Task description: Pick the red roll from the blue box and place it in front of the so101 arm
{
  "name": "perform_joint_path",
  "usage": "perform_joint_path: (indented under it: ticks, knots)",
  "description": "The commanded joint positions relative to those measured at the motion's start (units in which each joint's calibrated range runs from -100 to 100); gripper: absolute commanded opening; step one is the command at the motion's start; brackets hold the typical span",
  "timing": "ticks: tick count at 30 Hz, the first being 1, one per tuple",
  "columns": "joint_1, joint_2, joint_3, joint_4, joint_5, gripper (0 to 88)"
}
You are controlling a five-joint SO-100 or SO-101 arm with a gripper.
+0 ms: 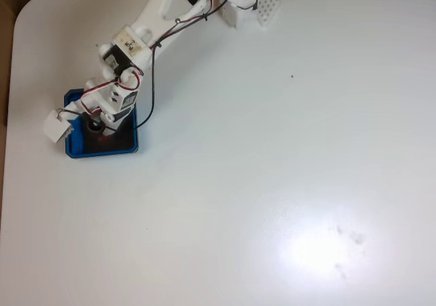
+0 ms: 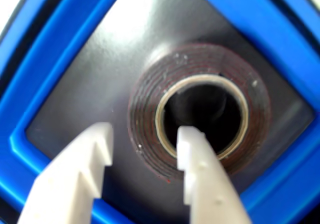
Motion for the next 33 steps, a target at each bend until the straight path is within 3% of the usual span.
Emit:
perform_joint_path:
  ticks: [1, 33]
  knots:
    - [0.4, 0.6, -4.3, -0.5, 0.4, 13.0]
    - [0.5, 4.8, -5.0, 0.2, 0.5, 14.5]
